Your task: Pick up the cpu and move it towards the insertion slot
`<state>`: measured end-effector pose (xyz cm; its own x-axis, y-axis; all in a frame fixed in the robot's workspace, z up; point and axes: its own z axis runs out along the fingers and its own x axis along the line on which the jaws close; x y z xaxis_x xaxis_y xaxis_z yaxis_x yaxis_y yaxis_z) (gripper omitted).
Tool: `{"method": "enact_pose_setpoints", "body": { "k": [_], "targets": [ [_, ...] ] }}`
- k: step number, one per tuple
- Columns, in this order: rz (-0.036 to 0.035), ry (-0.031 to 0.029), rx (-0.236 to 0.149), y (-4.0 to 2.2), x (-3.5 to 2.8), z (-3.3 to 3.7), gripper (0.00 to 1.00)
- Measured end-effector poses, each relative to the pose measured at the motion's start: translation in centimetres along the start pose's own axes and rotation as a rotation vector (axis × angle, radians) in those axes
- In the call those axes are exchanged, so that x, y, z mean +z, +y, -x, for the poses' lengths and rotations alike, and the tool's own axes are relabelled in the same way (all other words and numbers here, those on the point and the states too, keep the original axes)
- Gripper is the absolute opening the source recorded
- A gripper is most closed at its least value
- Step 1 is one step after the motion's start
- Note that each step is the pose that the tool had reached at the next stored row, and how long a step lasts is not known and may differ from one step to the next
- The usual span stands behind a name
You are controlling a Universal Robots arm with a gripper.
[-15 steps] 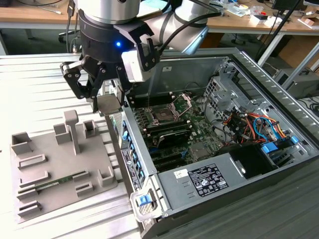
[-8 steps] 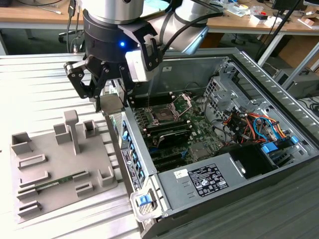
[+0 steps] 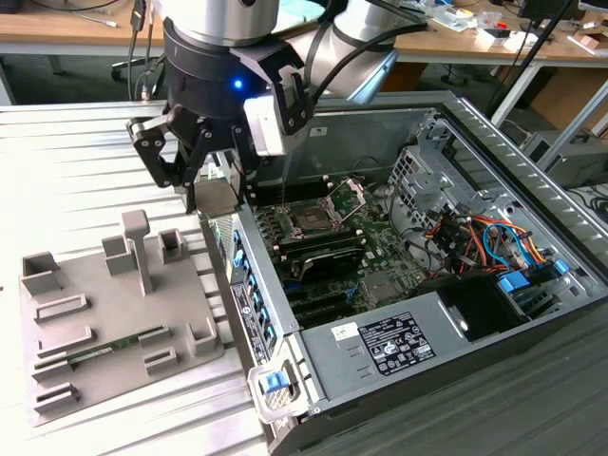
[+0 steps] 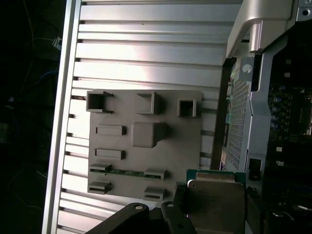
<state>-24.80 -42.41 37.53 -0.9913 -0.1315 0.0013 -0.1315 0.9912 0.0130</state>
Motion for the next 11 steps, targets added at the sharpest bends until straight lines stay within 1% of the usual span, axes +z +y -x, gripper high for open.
{"method": "enact_pose_setpoints", "body": {
  "k": [11],
  "targets": [
    [0.0,0.0001,0.0,-0.08,0.0,0.63,0.55]
  ]
}}
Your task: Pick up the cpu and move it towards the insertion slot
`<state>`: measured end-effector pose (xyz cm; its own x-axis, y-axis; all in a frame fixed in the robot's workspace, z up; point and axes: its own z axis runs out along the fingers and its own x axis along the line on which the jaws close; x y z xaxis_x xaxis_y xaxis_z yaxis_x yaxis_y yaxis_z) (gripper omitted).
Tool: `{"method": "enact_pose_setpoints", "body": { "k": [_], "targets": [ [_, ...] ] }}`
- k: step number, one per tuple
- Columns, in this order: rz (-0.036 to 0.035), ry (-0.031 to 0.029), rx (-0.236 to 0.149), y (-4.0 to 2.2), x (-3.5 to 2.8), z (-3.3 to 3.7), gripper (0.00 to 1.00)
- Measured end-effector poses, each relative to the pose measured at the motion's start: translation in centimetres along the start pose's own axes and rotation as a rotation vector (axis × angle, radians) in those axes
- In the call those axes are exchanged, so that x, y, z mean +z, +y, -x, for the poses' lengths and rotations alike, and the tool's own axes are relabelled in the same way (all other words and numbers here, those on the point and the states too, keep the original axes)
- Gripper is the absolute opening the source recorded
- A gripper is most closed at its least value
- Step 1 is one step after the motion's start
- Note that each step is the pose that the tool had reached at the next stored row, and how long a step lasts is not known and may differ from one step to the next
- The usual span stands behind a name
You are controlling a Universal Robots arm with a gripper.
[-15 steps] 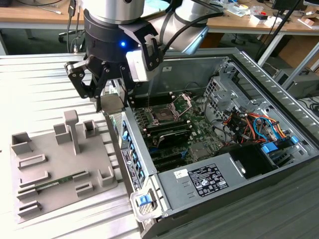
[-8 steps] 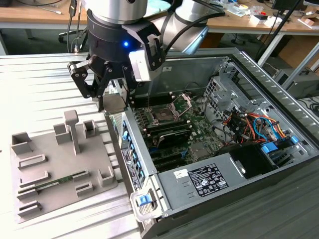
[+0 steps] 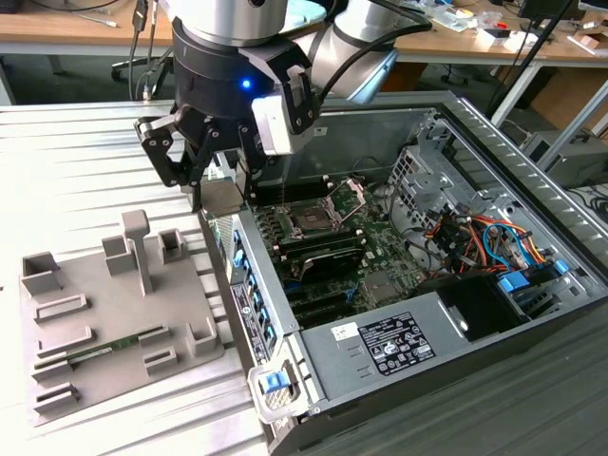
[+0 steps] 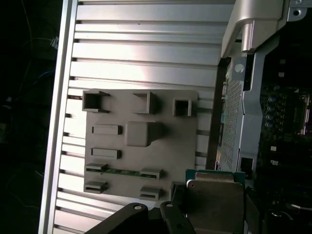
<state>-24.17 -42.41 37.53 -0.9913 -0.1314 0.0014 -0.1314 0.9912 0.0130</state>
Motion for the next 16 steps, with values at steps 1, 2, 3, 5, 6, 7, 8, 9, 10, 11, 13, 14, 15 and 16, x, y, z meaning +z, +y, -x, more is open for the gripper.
{"method": "enact_pose_setpoints", "body": {
  "k": [1,2,3,5,6,7,8,9,10,11,13,14,15,16],
  "targets": [
    [-0.0001,0.0,0.0,-0.01,0.0,0.1,0.55],
    [-0.0001,0.0,0.0,-0.02,0.0,0.14,0.55],
    [-0.0001,0.0,0.0,-0.03,0.0,0.2,0.55],
    [-0.0001,0.0,0.0,-0.05,0.0,0.35,0.55],
    [-0.0001,0.0,0.0,-0.06,0.0,0.42,0.55],
    [0.0,0.0,0.0,-0.07,0.0,0.5,0.55],
    [-0.0001,0.0001,0.0,-0.08,0.0,0.59,0.55],
    [-0.0001,0.0,0.0,-0.09,0.0,0.67,0.55],
    [-0.0001,0.0,0.0,-0.1,0.0,0.73,0.55],
    [-0.0001,0.0,0.0,-0.11,0.0,0.81,0.55],
    [-0.0001,0.0001,0.0,-0.13,-0.01,0.95,0.55],
    [-0.0001,0.0,0.0,-0.14,0.0,1.0,0.55],
    [-0.0001,0.0001,0.0,-0.15,0.0,1.06,0.55],
    [-0.0001,0.0001,0.0,-0.15,0.0,1.1,0.55]
  ]
}}
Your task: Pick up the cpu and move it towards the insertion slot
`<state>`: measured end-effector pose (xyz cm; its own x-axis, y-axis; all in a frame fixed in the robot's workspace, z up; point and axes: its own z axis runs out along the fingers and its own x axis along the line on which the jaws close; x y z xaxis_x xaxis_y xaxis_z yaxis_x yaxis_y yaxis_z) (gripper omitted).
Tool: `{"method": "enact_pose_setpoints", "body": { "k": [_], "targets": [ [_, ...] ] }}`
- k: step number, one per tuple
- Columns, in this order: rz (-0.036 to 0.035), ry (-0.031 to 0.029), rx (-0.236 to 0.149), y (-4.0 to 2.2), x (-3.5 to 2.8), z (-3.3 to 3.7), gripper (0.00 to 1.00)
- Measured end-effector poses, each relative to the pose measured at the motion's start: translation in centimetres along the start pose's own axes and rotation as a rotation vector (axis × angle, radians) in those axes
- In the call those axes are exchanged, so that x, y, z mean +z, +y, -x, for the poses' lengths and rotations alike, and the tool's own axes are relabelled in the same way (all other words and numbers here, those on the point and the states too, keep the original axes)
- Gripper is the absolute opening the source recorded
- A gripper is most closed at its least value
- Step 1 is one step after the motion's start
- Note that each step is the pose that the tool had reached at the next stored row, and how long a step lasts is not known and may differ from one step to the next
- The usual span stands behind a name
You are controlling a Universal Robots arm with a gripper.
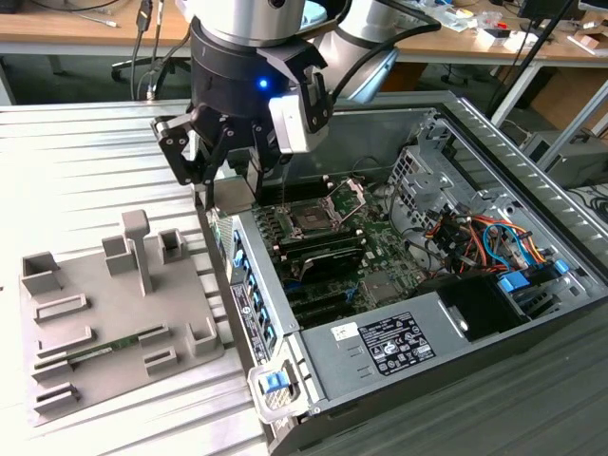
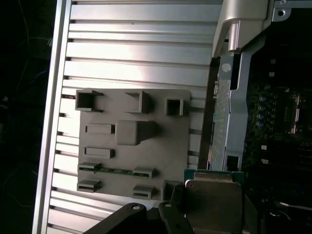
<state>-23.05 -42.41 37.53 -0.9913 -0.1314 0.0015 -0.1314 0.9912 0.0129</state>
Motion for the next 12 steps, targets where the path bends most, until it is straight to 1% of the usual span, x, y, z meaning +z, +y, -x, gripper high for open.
{"method": "enact_pose_setpoints", "body": {
  "k": [12],
  "targets": [
    [0.0,-0.0001,0.0,-0.12,0.02,0.9,0.55]
  ]
}}
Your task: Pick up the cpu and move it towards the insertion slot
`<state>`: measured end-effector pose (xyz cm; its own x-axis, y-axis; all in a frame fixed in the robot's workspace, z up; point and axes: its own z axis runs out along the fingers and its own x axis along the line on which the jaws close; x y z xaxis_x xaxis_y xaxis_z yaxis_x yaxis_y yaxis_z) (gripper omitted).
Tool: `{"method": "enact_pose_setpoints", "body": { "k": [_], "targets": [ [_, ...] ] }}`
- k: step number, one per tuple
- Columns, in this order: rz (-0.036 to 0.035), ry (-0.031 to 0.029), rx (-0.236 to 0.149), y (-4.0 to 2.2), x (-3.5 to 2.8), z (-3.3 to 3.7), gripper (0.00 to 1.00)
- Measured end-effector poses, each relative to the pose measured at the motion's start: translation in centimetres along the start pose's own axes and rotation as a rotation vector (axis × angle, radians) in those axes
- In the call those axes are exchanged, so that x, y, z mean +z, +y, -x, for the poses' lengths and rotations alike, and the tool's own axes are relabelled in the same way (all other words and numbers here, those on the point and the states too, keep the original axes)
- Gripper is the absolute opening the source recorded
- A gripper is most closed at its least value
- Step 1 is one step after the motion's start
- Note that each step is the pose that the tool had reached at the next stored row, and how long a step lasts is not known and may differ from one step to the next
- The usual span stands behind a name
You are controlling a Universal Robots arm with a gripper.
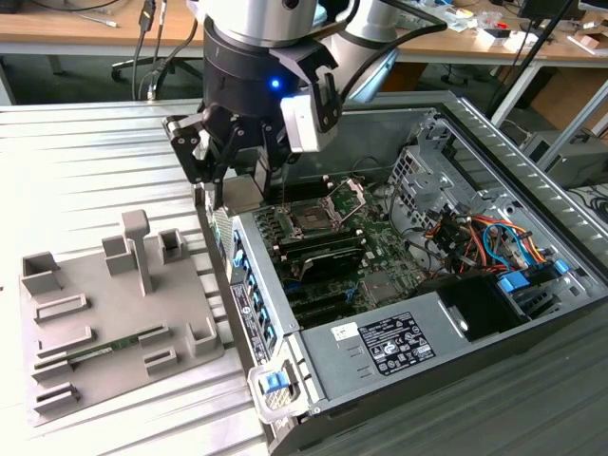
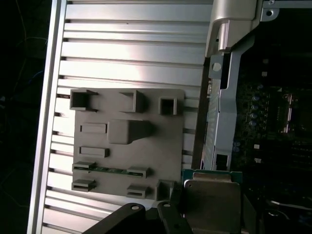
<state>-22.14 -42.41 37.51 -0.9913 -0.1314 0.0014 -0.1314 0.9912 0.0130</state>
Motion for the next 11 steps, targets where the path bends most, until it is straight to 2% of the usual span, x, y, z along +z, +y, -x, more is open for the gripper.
{"method": "enact_pose_setpoints", "body": {
  "k": [11],
  "targets": [
    [0.0,0.0,0.0,-0.12,0.03,0.87,0.55]
  ]
}}
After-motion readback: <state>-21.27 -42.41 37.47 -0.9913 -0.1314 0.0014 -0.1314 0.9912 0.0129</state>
